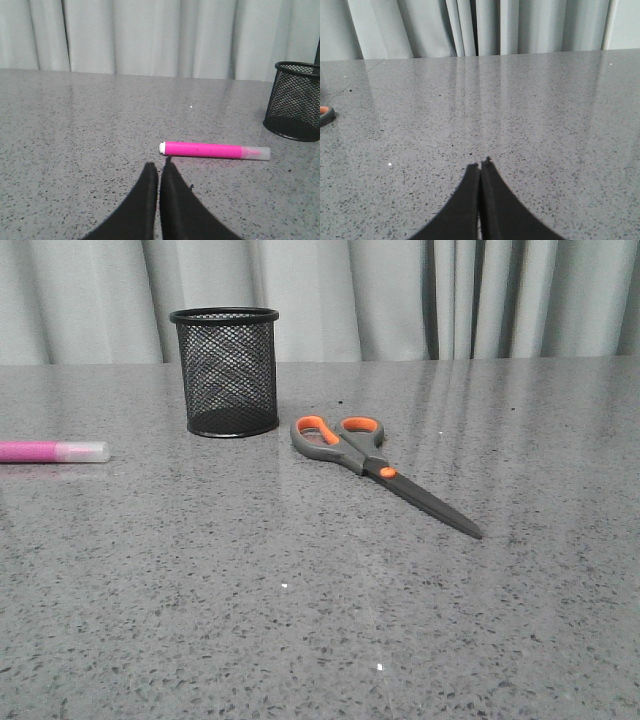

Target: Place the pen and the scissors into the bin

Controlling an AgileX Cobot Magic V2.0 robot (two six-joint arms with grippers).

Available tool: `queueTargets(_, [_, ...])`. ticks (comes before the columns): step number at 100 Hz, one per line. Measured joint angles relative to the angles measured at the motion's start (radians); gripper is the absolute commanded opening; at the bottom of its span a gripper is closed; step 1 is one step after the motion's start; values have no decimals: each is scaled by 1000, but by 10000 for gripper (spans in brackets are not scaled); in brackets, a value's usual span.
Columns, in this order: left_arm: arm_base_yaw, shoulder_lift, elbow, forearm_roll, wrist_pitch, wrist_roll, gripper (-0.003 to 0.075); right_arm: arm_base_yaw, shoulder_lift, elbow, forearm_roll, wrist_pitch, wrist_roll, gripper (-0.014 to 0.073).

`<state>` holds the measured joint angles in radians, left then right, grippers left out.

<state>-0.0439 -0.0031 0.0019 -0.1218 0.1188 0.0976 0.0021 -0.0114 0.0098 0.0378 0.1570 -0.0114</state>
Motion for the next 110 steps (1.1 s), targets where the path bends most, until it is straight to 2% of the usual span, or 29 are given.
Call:
queueTargets(21, [0,0,0,-4,0,0,-19,0,0,0,7,-26,0,-69])
queueTargets(34, [0,0,0,-40,0,0,-19,0,0,0,57,-43,0,-69])
queueTargets(52, [0,0,0,-240,-2,0,-19,0,0,0,176,-76,0,-69])
queueTargets(67, [0,0,0,-428,-25,0,-19,0,0,0,372,-105,0,-69])
queueTargets(76, [0,0,0,-532,-45,0,-20,0,0,0,423,-112,0,-68])
queueTargets(99, [0,0,-23,-584,-28,-2,-20,0,40,-80,422,9,0,-68])
queueTargets(110, [0,48,-102,-512,41,-2,-20,0,163,-192,363,100,0,-68])
